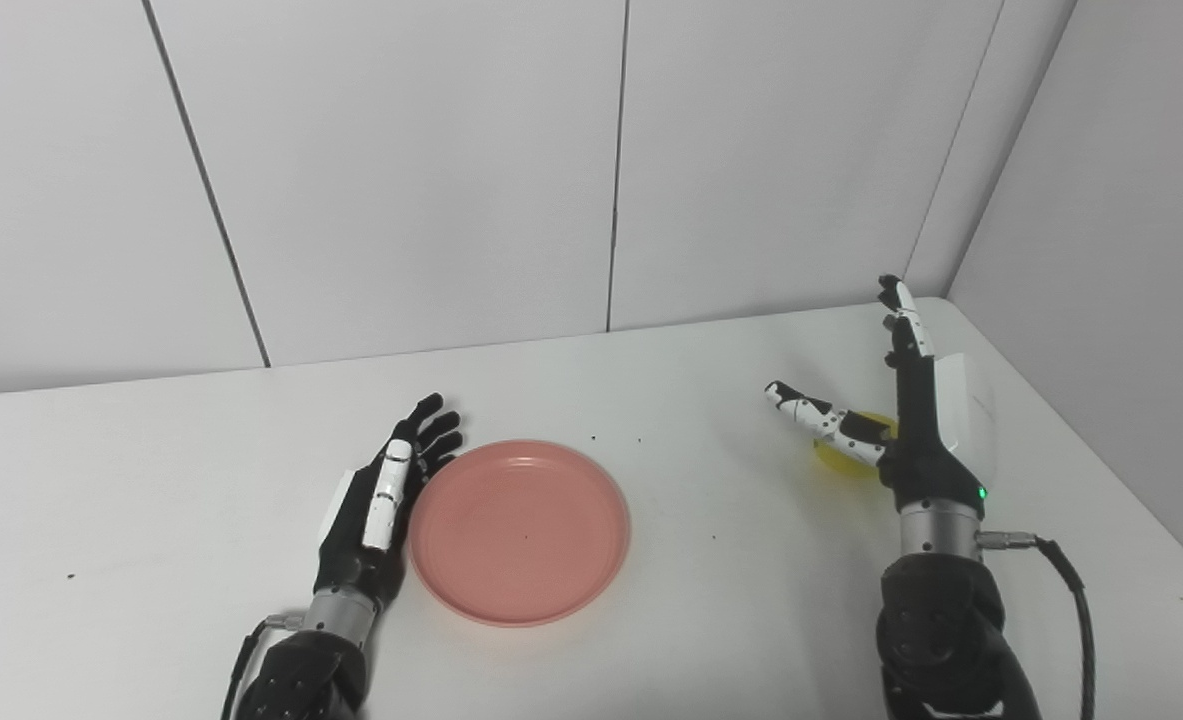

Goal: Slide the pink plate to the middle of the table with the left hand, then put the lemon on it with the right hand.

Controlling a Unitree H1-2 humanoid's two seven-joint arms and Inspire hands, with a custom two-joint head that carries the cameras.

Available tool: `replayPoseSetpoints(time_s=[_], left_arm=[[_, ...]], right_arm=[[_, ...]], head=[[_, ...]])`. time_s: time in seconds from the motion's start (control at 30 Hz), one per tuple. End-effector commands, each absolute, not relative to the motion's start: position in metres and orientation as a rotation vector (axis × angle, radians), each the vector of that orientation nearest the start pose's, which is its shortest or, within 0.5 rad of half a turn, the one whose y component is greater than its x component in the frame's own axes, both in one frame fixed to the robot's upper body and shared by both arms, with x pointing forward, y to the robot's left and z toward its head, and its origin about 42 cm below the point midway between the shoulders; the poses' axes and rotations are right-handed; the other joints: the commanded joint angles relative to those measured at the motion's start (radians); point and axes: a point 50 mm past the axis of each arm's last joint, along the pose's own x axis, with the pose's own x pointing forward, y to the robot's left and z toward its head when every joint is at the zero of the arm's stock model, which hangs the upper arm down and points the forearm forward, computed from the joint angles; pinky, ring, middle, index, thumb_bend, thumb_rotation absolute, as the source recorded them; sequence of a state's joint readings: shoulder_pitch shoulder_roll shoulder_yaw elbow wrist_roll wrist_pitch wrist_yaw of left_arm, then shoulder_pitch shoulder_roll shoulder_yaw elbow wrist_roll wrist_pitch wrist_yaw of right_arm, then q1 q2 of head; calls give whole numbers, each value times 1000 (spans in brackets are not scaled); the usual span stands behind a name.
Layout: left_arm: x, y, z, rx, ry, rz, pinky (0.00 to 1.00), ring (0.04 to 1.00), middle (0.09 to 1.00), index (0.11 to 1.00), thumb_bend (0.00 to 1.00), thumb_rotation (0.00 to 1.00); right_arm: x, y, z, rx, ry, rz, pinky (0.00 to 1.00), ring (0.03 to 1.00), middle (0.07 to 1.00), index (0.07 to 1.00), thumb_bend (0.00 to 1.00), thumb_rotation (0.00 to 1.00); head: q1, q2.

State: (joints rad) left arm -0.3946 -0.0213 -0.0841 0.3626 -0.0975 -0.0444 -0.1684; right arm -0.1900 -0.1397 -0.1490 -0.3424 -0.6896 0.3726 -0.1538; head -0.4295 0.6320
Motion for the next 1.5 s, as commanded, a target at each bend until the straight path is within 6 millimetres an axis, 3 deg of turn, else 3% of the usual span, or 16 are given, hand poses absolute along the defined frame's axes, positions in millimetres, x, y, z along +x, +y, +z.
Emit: replayPoseSetpoints(time_s=[0.0,0.33,0.57,0.73,0.9,1.2,1.47], left_arm=[[399,140,127,-59,-41,-351,878,883,883,883,613,1000],[401,143,123,-58,-40,-357,877,881,881,882,628,1000],[401,145,123,-59,-43,-354,876,881,883,883,625,1000],[403,146,121,-54,-48,-356,881,884,883,880,631,1000],[403,145,122,-49,-47,-363,876,882,883,882,640,1000],[401,144,123,-61,-45,-364,884,885,887,886,638,1000],[400,145,124,-48,-56,-363,883,885,887,887,632,1000]], right_arm=[[310,-301,255,-762,-223,-598,738,867,911,926,889,300],[311,-328,243,-821,-104,-618,759,897,935,948,914,195],[320,-338,233,-821,-46,-618,697,859,923,935,922,131],[332,-345,220,-859,18,-589,713,874,918,933,903,125],[340,-345,212,-854,45,-566,743,885,917,928,906,123],[353,-340,206,-873,51,-512,711,853,890,901,883,82],[361,-330,203,-862,35,-468,630,767,861,874,847,6]], head=[[-1,0],[-18,-14],[-21,-16],[-17,-21],[-19,-23],[-14,-32],[-12,-35]])
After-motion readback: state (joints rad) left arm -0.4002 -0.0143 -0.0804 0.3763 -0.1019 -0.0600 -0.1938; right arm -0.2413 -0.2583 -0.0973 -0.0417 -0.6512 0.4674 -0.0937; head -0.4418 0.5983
